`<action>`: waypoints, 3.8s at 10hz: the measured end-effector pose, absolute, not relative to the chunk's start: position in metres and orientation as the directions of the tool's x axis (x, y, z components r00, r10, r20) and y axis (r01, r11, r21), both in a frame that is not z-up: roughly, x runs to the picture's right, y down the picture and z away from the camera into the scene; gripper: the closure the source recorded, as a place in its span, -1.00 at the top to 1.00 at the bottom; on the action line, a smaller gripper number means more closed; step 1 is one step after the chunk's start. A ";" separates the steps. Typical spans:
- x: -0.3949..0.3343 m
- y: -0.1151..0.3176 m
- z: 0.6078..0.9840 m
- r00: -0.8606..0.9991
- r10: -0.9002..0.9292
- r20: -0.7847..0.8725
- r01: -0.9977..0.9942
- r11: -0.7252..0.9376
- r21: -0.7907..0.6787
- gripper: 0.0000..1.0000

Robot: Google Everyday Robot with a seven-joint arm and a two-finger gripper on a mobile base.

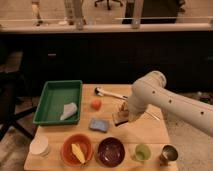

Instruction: Place eraser in paper cup

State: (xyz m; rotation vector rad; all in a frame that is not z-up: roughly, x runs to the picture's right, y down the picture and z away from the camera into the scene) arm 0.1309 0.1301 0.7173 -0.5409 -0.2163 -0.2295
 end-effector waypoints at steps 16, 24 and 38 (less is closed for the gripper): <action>-0.050 0.139 0.704 0.764 -0.465 0.448 0.635 0.668 -0.389 -1.00; -0.183 0.172 0.677 0.579 -0.489 0.652 0.786 0.547 -0.288 -1.00; -0.291 0.163 0.682 0.413 -0.529 0.741 0.871 0.466 -0.153 -1.00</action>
